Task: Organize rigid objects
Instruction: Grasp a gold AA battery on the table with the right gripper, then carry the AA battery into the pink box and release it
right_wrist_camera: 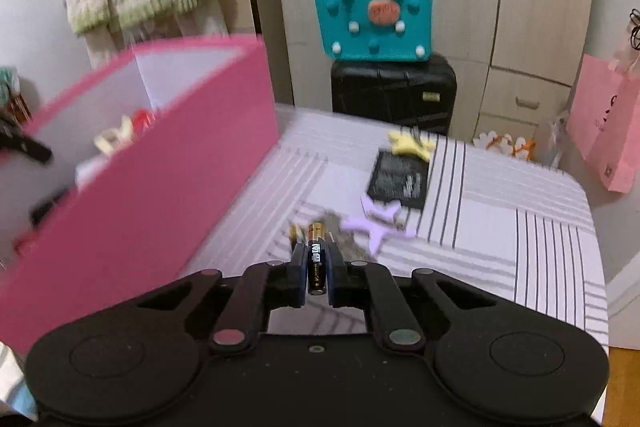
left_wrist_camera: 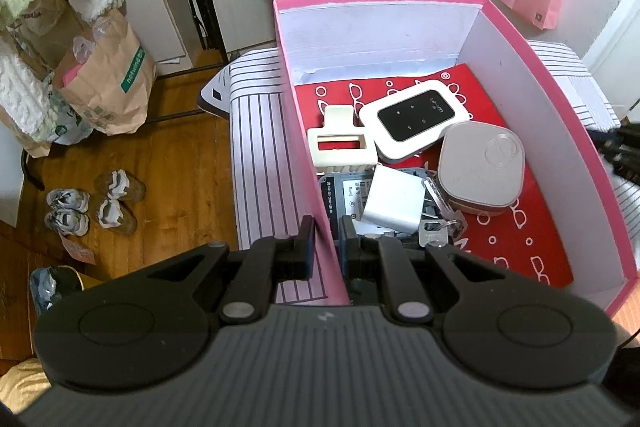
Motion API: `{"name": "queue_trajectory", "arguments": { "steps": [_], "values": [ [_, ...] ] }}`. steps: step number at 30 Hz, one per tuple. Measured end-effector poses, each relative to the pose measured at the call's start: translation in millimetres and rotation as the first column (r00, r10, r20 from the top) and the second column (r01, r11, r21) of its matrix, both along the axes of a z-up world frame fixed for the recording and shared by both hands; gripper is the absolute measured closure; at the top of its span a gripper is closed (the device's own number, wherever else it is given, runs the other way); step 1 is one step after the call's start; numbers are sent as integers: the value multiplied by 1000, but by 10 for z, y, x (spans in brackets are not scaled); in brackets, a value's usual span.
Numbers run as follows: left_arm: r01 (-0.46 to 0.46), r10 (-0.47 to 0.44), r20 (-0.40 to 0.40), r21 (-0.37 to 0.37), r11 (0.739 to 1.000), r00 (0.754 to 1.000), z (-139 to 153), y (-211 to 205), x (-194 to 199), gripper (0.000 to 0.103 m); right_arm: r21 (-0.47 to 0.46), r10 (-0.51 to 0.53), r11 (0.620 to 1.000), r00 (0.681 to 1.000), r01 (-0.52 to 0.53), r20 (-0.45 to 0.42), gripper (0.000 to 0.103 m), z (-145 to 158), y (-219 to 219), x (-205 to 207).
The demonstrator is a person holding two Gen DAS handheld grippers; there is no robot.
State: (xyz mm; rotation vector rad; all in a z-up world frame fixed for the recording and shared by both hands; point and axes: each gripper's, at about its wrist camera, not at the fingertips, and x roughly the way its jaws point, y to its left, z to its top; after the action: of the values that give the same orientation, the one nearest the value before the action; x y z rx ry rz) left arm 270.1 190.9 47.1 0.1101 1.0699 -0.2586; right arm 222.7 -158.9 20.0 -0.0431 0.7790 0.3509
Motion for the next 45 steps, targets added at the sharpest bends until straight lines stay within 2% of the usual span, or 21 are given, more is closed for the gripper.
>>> {"name": "queue_trajectory", "arguments": {
  "steps": [5,11,16,21,25,29,36,38,40,41,43,45],
  "values": [
    [16,-16,11,21,1000,1000,-4,-46,-18,92,33,46,998,997,-48,64,92,382,70,-86],
    [21,-21,8,24,1000,1000,-5,-80,-19,92,90,123,987,989,-130,78,92,741,191,-95],
    [17,-17,8,10,1000,1000,-7,-43,-33,92,153,216,963,974,-223,63,92,870,447,33],
    [9,-9,9,-4,1000,1000,-1,-14,-29,92,136,299,944,954,-301,38,92,798,848,268],
    [10,-10,9,-4,1000,1000,0,-16,-29,92,70,346,936,938,-345,6,92,686,1183,497],
    [10,-10,7,-15,1000,1000,6,9,-29,91,9,389,921,919,-389,-66,92,536,1461,724],
    [10,-10,7,-25,1000,1000,7,25,-30,91,-75,399,906,899,-418,-182,92,234,1809,1035],
    [8,-8,9,-26,1000,1000,5,29,-29,91,-60,399,905,890,-421,-220,92,231,1836,1089],
    [10,-10,7,-30,1000,1000,4,28,-27,91,-95,391,905,898,-415,-201,91,247,1841,1073],
    [11,-11,6,-33,999,1000,3,27,-28,90,-116,374,909,907,-400,-194,88,249,1839,1067],
    [11,-11,7,-30,999,1000,5,24,-33,90,-93,370,915,908,-393,-198,86,250,1800,1064],
    [12,-11,9,-34,999,1000,4,33,-30,91,-32,375,920,903,-390,-210,86,280,1716,1057]
  ]
}}
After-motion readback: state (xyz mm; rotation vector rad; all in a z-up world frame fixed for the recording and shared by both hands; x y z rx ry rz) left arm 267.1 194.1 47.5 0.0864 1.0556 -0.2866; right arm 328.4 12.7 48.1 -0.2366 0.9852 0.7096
